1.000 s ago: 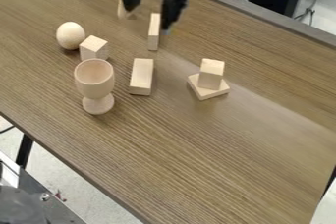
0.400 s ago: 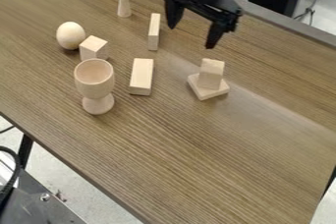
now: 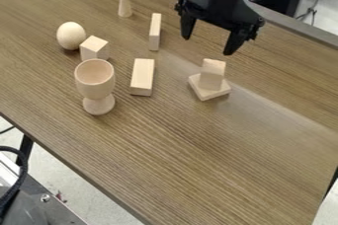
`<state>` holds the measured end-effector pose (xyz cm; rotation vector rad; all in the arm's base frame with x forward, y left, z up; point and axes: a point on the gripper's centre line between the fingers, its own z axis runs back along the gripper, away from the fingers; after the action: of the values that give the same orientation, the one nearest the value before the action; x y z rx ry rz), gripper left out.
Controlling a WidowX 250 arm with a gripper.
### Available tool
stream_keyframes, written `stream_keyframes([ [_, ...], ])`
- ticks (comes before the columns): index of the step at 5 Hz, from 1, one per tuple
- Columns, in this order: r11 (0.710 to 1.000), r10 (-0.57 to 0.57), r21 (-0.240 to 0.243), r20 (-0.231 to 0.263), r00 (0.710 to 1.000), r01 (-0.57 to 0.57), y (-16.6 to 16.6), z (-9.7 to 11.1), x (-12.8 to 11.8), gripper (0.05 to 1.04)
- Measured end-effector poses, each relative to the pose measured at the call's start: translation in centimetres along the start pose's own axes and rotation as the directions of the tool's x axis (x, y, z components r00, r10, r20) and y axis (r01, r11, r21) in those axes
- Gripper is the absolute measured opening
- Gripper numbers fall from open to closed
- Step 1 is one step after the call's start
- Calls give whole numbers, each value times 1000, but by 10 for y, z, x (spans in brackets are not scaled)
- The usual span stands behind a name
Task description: Moved the white cube and placed it on the Centre of the table
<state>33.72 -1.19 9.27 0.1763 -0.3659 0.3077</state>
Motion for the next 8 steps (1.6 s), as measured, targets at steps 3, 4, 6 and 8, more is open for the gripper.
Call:
stream_keyframes([
  [3,997,37,-68,26,999,-35,-10,-14,-7,999],
  [4,995,44,-88,39,998,-41,-12,-16,-8,999],
  [6,994,52,-99,30,998,-49,-14,-25,-13,999],
  [8,993,46,-108,-14,999,-47,-15,-39,-33,667],
])
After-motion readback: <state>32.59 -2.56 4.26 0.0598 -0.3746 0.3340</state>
